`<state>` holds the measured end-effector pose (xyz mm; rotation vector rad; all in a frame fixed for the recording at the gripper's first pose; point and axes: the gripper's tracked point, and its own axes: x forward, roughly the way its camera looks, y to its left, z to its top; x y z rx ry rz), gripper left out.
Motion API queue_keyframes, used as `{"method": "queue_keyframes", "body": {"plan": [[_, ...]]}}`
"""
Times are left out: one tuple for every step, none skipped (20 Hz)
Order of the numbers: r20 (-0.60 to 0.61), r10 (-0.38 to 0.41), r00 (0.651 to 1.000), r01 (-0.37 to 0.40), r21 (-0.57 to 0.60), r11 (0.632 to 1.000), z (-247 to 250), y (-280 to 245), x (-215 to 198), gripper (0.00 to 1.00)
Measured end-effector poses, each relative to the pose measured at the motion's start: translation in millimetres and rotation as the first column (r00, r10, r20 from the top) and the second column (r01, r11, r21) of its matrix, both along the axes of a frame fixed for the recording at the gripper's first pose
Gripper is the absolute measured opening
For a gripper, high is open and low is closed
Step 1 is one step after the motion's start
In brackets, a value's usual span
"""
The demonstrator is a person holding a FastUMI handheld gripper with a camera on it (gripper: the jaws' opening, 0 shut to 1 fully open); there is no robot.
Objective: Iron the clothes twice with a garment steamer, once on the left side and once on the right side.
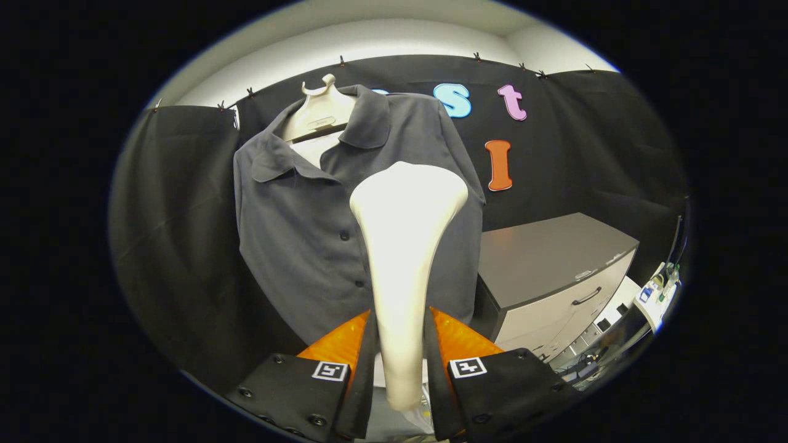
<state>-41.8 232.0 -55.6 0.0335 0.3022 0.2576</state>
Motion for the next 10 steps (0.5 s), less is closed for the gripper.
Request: {"method": "queue_keyframes", "body": {"plan": [[-0.002,-0.007,1.0,0.007,0.001,1.0,-1,-2,0,0.46],[-0.004,-0.013,1.0,0.013,0.0,1.0,-3,-3,0,0.46],[-0.005,-0.018,1.0,0.018,0.0,1.0,-4,-3,0,0.46],[-0.005,-0.022,1.0,0.022,-0.001,1.0,-6,-5,1,0.46],[-0.007,-0.025,1.0,0.025,-0.002,1.0,-8,-6,1,0.46],[-0.011,-0.026,1.0,0.026,-0.002,1.0,-9,-6,1,0.46],[-0.014,-0.028,1.0,0.028,0.001,1.0,-10,-6,1,0.46],[-0.017,-0.03,0.999,0.03,0.004,1.0,-10,-7,1,0.46],[-0.018,-0.034,0.999,0.034,0.006,0.999,-11,-8,2,0.46],[-0.019,-0.036,0.999,0.036,0.006,0.999,-13,-9,2,0.46]]}}
